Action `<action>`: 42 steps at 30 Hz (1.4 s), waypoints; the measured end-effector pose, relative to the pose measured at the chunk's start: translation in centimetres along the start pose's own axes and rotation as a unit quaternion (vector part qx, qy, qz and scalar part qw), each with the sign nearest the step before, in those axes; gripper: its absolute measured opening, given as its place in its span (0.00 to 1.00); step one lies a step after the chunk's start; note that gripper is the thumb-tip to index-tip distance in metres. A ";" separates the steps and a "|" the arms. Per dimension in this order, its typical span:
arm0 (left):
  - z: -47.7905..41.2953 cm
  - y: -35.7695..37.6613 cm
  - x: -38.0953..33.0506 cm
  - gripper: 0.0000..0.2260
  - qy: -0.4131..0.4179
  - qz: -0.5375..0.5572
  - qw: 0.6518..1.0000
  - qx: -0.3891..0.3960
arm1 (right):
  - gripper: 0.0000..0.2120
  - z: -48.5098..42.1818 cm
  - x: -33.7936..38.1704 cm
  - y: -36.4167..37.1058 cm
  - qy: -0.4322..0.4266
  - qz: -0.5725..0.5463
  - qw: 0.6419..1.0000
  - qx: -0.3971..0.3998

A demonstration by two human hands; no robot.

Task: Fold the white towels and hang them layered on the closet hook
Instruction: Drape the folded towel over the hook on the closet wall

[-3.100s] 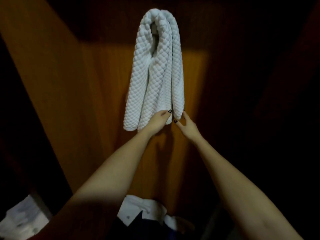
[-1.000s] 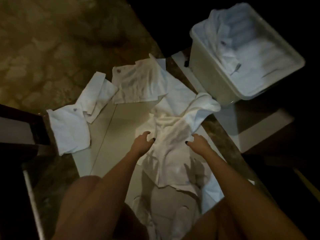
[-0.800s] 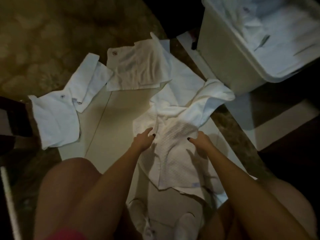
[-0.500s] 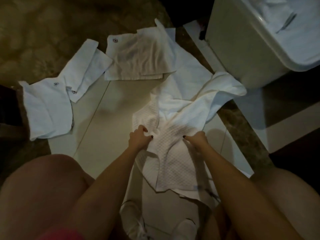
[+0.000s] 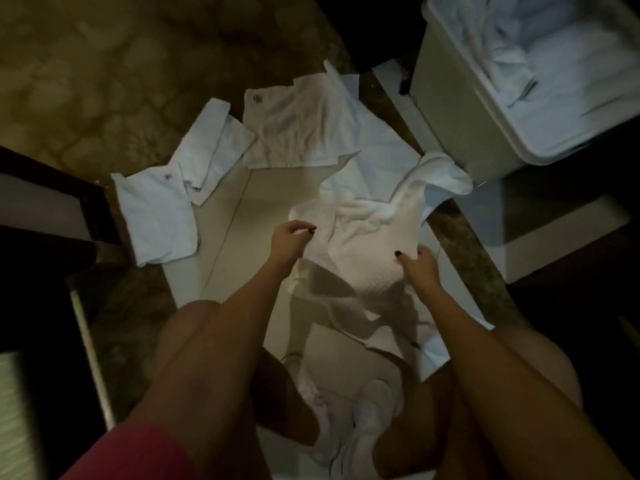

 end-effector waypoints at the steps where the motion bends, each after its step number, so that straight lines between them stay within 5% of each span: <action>1: 0.6 -0.1 -1.5 0.08 0.000 0.018 1.000 0.003 | 0.22 0.4 0.8 -1.0 0.024 -0.025 0.999 -0.002; 4: 4.3 -1.9 -7.6 0.09 -0.016 0.062 0.998 0.020 | 0.20 3.5 5.0 -5.3 0.081 -0.066 0.994 0.042; 7: 8.6 -4.0 -13.8 0.10 -0.047 0.123 0.990 0.045 | 0.07 7.1 9.4 -10.9 0.132 -0.165 0.974 0.082; 18: 27.5 -11.3 -36.8 0.10 -0.013 0.213 0.963 0.167 | 0.21 23.0 24.5 -32.5 -0.003 -0.241 0.969 -0.045; 22: 35.2 -13.3 -42.7 0.09 -0.026 0.277 0.933 0.228 | 0.14 30.1 28.1 -40.4 -0.070 -0.275 0.955 -0.087; 25: 40.1 -14.3 -44.9 0.09 -0.064 0.331 0.908 0.247 | 0.05 34.7 28.5 -44.2 -0.091 -0.248 0.964 -0.030; 31: 49.2 -15.0 -45.8 0.07 -0.073 0.366 0.874 0.312 | 0.12 43.9 26.4 -48.6 -0.200 -0.143 0.969 -0.018; 34: 53.8 -15.1 -45.6 0.08 -0.067 0.371 0.858 0.350 | 0.02 46.7 23.1 -51.1 -0.207 -0.181 0.961 -0.044; 42: 66.1 -14.9 -43.4 0.09 0.041 0.354 0.859 0.368 | 0.16 54.1 12.7 -62.3 -0.259 -0.172 0.942 -0.130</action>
Point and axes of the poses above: each hand's wrist, its own z-axis away from the middle knuckle, its own y-axis out of the palm, x = y × z, the point moved 4 cm from there along -z, towards the middle knuckle, and after that the axes turned 15 degrees about -x, right-handed, at the moved point
